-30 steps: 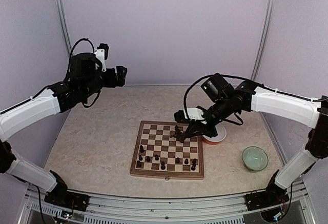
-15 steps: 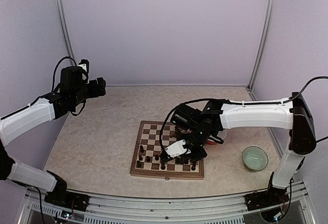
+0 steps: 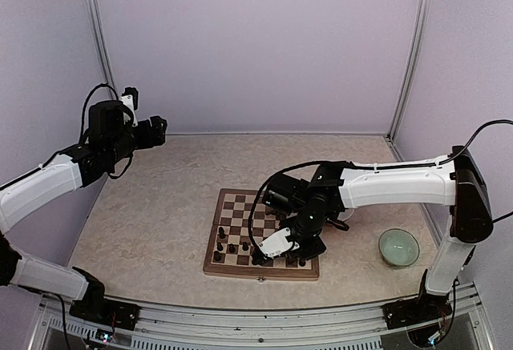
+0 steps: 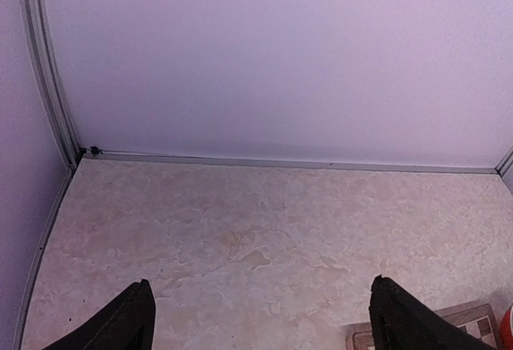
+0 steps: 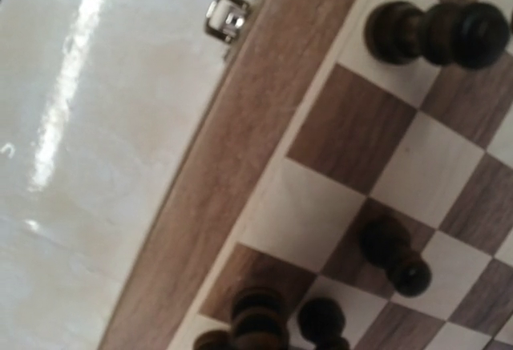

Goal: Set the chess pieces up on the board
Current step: Place the knight at b8, then pick up the bishop from the chessboard.

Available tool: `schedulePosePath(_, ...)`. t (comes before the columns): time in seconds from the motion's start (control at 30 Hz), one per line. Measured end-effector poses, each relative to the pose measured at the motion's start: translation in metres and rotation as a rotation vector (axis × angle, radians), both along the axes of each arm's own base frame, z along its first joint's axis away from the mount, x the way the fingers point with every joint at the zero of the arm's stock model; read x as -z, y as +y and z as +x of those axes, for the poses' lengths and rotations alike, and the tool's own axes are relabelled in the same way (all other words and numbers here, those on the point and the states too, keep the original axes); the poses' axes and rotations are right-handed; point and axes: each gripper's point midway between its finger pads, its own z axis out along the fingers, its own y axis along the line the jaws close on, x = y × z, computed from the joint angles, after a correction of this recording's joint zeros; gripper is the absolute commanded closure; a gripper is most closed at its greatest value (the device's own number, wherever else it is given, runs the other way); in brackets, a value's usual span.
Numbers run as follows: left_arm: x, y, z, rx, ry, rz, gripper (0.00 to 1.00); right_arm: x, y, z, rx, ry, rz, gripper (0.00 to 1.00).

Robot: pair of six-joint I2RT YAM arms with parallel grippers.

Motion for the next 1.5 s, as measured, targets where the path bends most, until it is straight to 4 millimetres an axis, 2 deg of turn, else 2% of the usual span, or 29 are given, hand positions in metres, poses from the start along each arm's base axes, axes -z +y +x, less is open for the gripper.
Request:
schedulePosePath(0.33, 0.0, -0.004, -0.001, 0.024, 0.003, -0.006, 0.09, 0.007, -0.001, 0.0, 0.003, 0.003, -0.019, 1.0)
schedulePosePath(0.57, 0.001, -0.006, -0.001, 0.036, 0.004, -0.01, 0.09, 0.012, -0.001, 0.001, 0.008, 0.005, -0.032, 0.86)
schedulePosePath(0.67, 0.001, -0.008, -0.001, 0.046, 0.006, -0.012, 0.09, 0.013, -0.001, 0.002, 0.011, -0.001, -0.033, 0.76)
schedulePosePath(0.73, 0.001, -0.009, -0.001, 0.051, 0.007, -0.013, 0.09, 0.014, -0.001, 0.002, 0.013, -0.002, -0.034, 0.65)
schedulePosePath(0.77, 0.002, -0.009, -0.001, 0.053, 0.008, -0.013, 0.09, 0.014, -0.002, 0.002, 0.008, -0.002, -0.035, 0.62)
schedulePosePath(0.9, 0.002, -0.011, -0.001, 0.062, 0.009, -0.016, 0.13, 0.014, -0.001, 0.0, 0.003, 0.009, -0.03, 0.6)
schedulePosePath(1.0, 0.003, -0.014, -0.002, 0.079, 0.015, -0.018, 0.18, 0.008, 0.002, -0.004, -0.006, 0.034, -0.012, 0.59)
schedulePosePath(1.1, 0.007, -0.021, -0.003, 0.093, 0.047, -0.006, 0.23, -0.018, 0.013, -0.003, -0.007, 0.036, 0.066, 0.59)
schedulePosePath(1.17, 0.007, -0.035, -0.006, 0.128, 0.079, 0.006, 0.27, -0.043, 0.02, 0.0, 0.001, 0.045, 0.156, 0.6)
schedulePosePath(1.23, 0.003, -0.061, -0.015, 0.204, 0.11, 0.01, 0.3, -0.066, 0.018, 0.011, 0.038, 0.056, 0.242, 0.6)
schedulePosePath(1.33, 0.007, -0.099, -0.036, 0.334, 0.179, 0.013, 0.35, -0.101, -0.005, 0.056, 0.178, 0.04, 0.413, 0.6)
schedulePosePath(1.4, 0.022, -0.118, -0.051, 0.402, 0.246, 0.028, 0.38, -0.11, -0.029, 0.084, 0.281, 0.019, 0.507, 0.59)
schedulePosePath(1.5, 0.066, -0.145, -0.08, 0.493, 0.407, 0.09, 0.38, -0.107, -0.059, 0.11, 0.409, 0.007, 0.599, 0.59)
